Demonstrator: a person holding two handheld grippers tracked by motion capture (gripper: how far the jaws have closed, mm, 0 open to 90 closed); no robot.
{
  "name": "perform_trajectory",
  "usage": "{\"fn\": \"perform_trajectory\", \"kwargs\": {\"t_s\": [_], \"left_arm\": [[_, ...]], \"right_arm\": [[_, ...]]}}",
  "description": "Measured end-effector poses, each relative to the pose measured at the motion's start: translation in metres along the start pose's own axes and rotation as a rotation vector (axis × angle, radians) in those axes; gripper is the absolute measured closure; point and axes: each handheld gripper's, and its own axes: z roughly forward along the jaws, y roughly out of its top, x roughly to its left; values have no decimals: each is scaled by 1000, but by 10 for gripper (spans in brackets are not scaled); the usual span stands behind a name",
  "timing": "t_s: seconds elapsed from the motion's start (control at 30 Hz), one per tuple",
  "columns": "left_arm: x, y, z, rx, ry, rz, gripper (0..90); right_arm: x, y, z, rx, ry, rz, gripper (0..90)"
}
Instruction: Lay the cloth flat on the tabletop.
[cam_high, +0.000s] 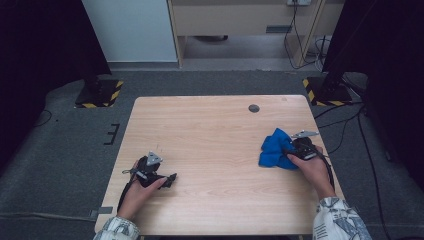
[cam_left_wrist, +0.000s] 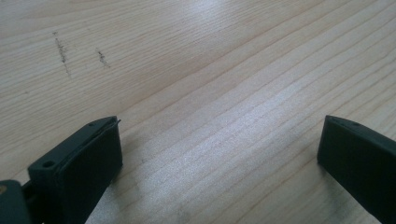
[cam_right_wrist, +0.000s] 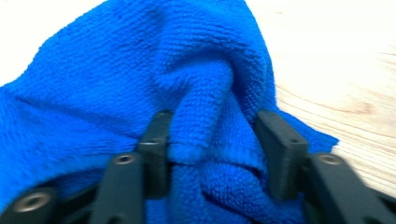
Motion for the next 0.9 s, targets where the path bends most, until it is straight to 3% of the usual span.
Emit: {"fn": "perform_trajectory", "kwargs": {"t_s": [0.2, 0.43, 0.9], "left_arm": [[0, 0, 0, 0, 0, 0, 0], [0, 0, 0, 0, -1, 1, 0], [0, 0, 0, 0, -1, 1, 0]], "right_arm": [[-1, 1, -3, -3, -11, 10, 684], [3, 9, -15, -63, 34, 27, 699], [21, 34, -36, -151, 96, 15, 701]]}}
